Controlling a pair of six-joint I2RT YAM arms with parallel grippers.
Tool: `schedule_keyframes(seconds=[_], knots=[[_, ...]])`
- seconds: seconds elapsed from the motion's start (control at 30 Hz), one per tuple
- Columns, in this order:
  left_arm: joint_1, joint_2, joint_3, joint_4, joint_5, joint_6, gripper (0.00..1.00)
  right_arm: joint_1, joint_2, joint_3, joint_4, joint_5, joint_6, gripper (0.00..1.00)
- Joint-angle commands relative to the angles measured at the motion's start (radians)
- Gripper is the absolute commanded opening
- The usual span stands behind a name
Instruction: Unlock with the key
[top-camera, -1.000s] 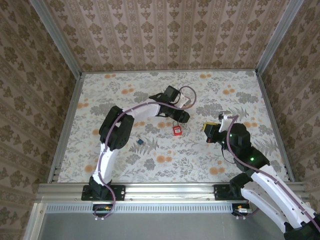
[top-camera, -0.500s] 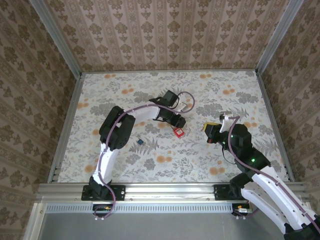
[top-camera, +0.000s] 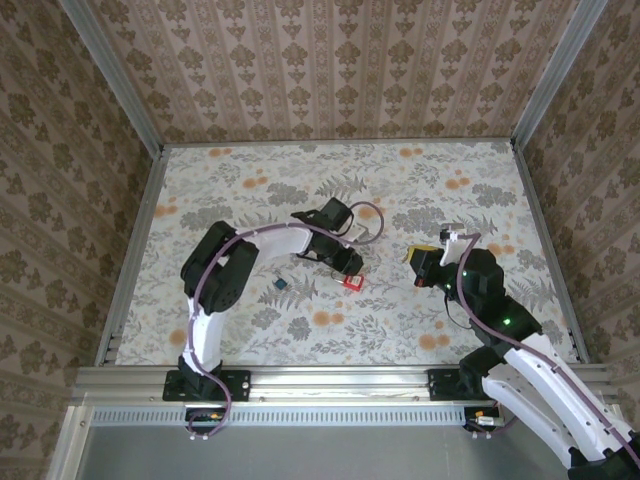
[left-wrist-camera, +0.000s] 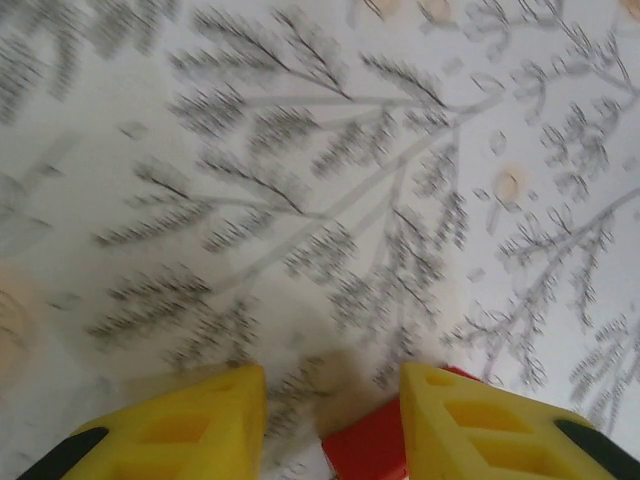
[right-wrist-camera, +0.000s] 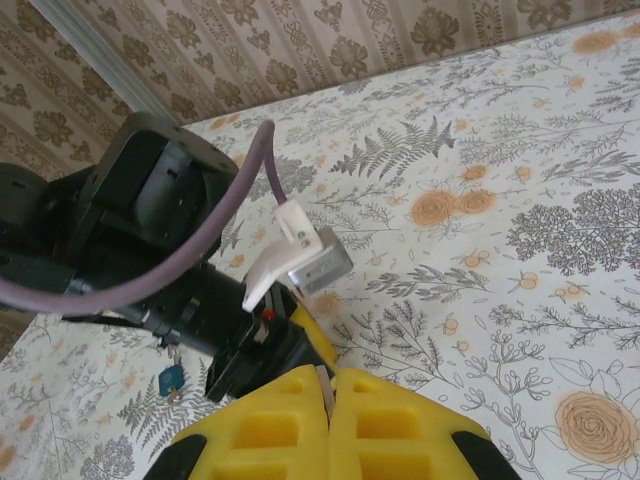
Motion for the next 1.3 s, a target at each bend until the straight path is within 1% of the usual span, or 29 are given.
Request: schedule_keyframes(seconds=[0.0, 0.17, 0.3, 0.47, 0.57, 0.67, 0.8, 0.93, 0.97, 1.07, 1.1, 1.2, 1.27], knots=[[-0.027, -0.067, -0.037, -0.067, -0.020, -0.027, 0.41, -0.004, -0.025, 0.004, -0.026, -0.002, 0.004, 0.05], [-0.044, -0.114, -0.044, -0.135, -0.046, -0.039, 0.42, -0.004, -0.030, 0.003, -0.028, 0.001, 0.003, 0.05], [-0.038, -0.134, -0.064, -0.160, -0.069, -0.028, 0.43, -0.004, -0.031, -0.001, -0.020, -0.005, 0.009, 0.05], [-0.037, -0.139, -0.108, -0.142, -0.022, -0.036, 0.42, -0.004, -0.034, 0.010, -0.035, -0.007, 0.002, 0.05], [-0.038, -0.157, -0.139, -0.126, -0.020, -0.049, 0.41, -0.004, -0.040, 0.013, -0.040, -0.005, 0.001, 0.05], [-0.043, -0.212, -0.171, -0.122, -0.031, -0.070, 0.41, -0.004, -0.044, 0.015, -0.047, -0.005, 0.002, 0.05], [-0.060, -0.278, -0.204, -0.146, -0.060, -0.105, 0.42, -0.004, -0.046, 0.008, -0.039, -0.003, 0.008, 0.04], [-0.080, -0.317, -0.245, -0.140, -0.058, -0.135, 0.42, -0.004, -0.042, 0.013, -0.035, -0.005, 0.008, 0.04], [-0.090, -0.319, -0.245, -0.145, -0.048, -0.129, 0.42, -0.004, -0.041, 0.014, -0.037, -0.004, 0.009, 0.04], [-0.129, -0.300, -0.217, -0.203, -0.084, -0.092, 0.43, -0.004, -0.042, 0.017, -0.044, -0.004, 0.006, 0.04], [-0.142, -0.285, -0.207, -0.207, -0.073, -0.091, 0.43, -0.004, -0.044, 0.019, -0.046, -0.002, 0.005, 0.04], [-0.170, -0.255, -0.209, -0.149, 0.003, -0.104, 0.43, -0.004, -0.052, 0.019, -0.055, 0.004, 0.005, 0.04], [-0.183, -0.236, -0.202, -0.120, 0.017, -0.117, 0.44, -0.004, -0.063, 0.019, -0.064, 0.006, 0.005, 0.04]])
